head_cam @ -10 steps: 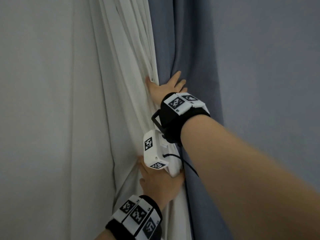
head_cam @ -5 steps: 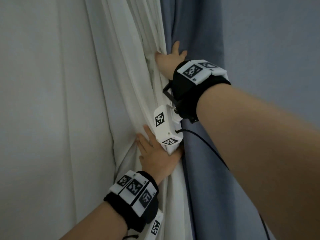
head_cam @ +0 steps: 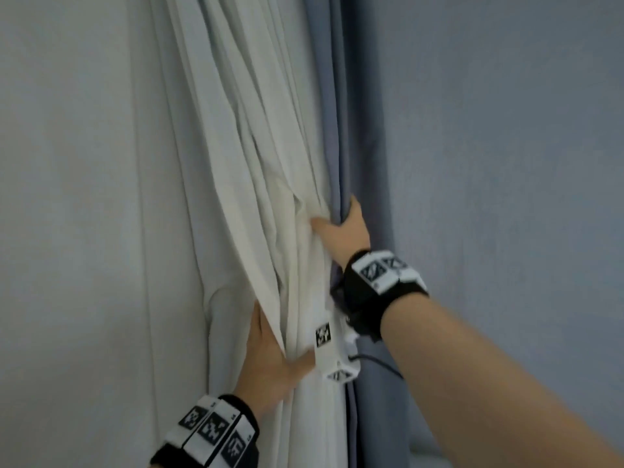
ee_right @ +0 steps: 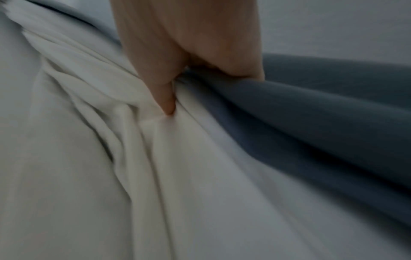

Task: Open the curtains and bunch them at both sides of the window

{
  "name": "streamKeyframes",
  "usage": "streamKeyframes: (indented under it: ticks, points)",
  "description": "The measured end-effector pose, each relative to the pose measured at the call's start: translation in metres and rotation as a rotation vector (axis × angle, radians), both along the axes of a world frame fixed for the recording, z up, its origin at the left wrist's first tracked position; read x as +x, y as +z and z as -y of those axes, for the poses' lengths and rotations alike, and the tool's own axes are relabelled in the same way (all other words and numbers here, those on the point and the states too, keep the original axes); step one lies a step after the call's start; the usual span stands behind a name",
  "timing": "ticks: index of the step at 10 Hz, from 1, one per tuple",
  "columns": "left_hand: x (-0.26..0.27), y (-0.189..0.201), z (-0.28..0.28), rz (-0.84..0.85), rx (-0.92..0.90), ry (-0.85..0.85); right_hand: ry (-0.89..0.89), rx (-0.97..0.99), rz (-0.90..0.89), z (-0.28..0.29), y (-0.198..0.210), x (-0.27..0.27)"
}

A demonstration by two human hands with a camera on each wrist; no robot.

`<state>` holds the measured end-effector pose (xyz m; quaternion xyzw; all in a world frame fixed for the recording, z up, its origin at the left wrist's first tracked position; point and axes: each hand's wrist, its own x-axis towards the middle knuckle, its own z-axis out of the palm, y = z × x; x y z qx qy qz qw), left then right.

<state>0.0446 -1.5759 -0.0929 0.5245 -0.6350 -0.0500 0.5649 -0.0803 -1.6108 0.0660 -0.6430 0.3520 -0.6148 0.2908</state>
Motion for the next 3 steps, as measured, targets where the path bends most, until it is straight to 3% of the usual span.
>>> streamKeyframes:
  ticks: [1,2,3]
  points:
    - [0.006,-0.033,-0.027,-0.001,0.116,0.029,0.034,0.138,-0.032,-0.013,-0.078,-0.012]
    - [0.012,-0.067,-0.063,-0.041,0.185,0.063,-0.03,0.314,-0.195,-0.029,-0.168,-0.028]
    - [0.018,-0.107,-0.106,-0.077,0.296,0.123,0.036,0.411,-0.444,-0.061,-0.261,-0.065]
